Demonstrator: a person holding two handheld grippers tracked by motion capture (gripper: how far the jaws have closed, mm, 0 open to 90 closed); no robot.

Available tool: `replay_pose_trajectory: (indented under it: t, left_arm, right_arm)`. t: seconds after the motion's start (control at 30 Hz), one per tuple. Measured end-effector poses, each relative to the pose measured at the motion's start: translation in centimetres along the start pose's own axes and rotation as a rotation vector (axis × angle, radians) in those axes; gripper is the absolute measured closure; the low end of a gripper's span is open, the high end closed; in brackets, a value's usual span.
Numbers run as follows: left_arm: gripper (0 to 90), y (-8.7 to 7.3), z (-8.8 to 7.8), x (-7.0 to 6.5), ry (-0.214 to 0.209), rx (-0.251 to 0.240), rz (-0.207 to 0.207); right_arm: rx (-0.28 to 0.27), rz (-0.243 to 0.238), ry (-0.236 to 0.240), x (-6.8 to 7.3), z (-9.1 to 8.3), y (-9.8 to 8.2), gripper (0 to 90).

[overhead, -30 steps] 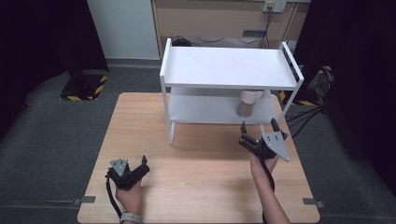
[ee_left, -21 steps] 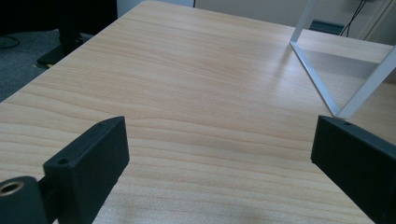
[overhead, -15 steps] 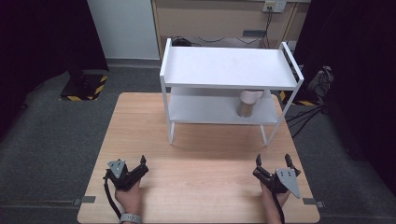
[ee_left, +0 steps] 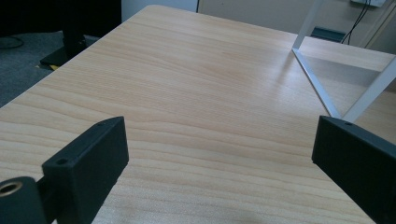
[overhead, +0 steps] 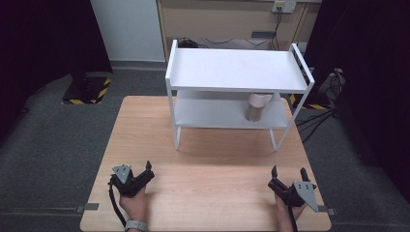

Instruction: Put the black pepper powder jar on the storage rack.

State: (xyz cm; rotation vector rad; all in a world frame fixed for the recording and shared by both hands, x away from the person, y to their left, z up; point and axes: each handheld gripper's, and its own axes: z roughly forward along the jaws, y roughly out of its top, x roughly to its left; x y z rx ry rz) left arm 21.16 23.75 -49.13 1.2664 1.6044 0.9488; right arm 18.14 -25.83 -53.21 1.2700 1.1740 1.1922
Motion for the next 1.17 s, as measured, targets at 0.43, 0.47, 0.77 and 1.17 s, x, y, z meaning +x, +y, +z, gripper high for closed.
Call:
replay_pose_trajectory:
  t: [0.43,0.47,0.77,1.17]
  left_arm:
    - [3.5,0.13,0.07,-0.18,0.008,0.011,0.01]
    - [3.5,0.13,0.07,-0.17,0.007,0.011,0.01]
    - [3.5,-0.04,-0.1,0.09,0.0,0.0,-0.006]
    - [3.5,-0.24,-0.21,0.32,-0.004,-0.014,-0.018]
  right_arm:
    - [0.007,0.027,-0.003,-0.29,0.03,-0.11,0.3]
    - [0.007,0.027,-0.005,-0.27,0.02,-0.11,0.3]
    - [0.021,0.022,-0.016,-0.09,0.04,0.03,0.3]
    - [0.044,0.026,-0.053,0.37,0.18,0.35,0.3]
